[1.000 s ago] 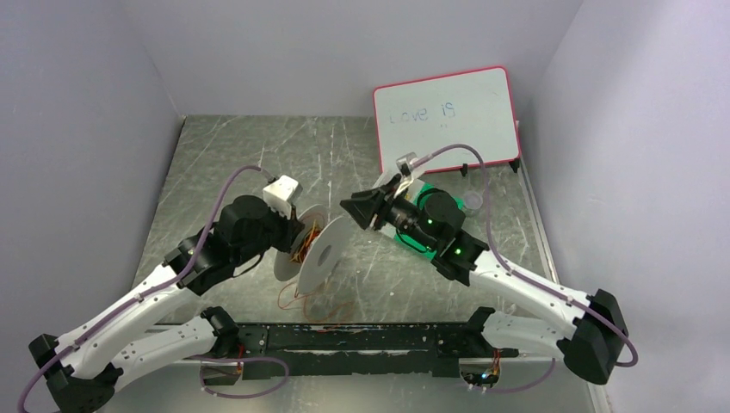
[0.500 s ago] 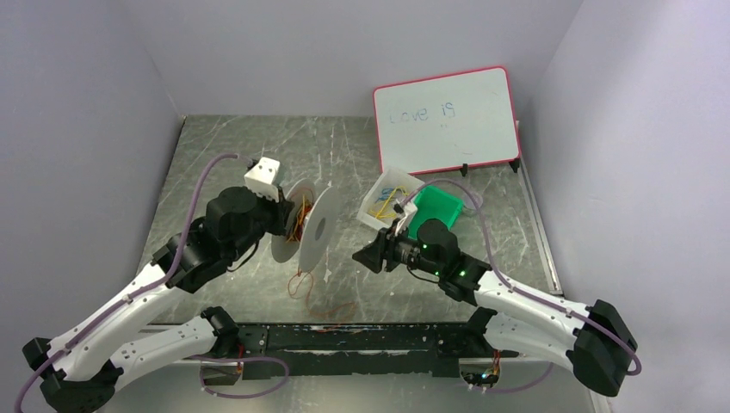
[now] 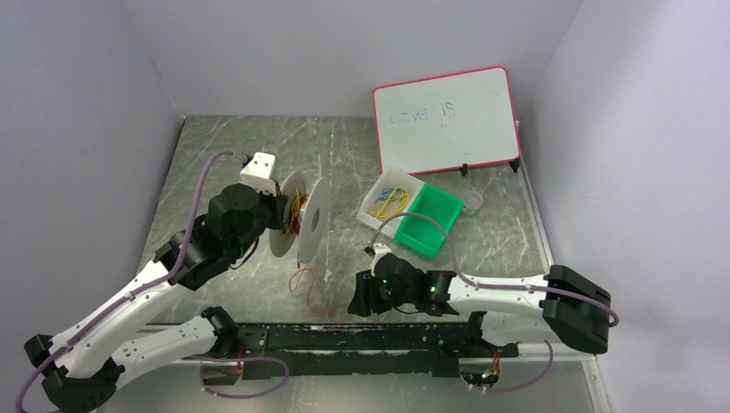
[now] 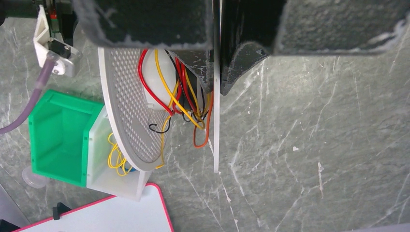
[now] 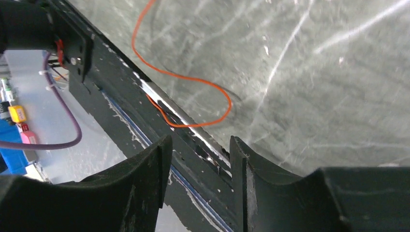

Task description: Wrap the cables

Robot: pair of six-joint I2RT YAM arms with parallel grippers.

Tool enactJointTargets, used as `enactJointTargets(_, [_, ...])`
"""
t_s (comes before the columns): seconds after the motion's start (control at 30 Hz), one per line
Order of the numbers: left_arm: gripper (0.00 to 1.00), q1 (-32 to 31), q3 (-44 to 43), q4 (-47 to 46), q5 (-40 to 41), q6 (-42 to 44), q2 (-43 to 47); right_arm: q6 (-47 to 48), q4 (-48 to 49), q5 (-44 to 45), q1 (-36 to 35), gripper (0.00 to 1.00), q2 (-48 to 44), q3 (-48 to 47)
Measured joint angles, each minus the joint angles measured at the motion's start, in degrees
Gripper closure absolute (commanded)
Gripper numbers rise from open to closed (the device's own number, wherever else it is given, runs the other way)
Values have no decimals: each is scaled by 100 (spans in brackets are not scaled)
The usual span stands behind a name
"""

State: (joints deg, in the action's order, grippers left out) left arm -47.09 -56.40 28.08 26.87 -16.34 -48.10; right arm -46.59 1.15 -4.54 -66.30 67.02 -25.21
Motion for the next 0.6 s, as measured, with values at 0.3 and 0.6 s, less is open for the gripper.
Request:
enactJointTargets(0.3, [93,0,0,0,2,0,44,-942,55,249,-289,50,570,68])
enactJointTargets(0.6, [93,0,7,2,-15,-33,225,-1410,660,286,-293,52,1025,31])
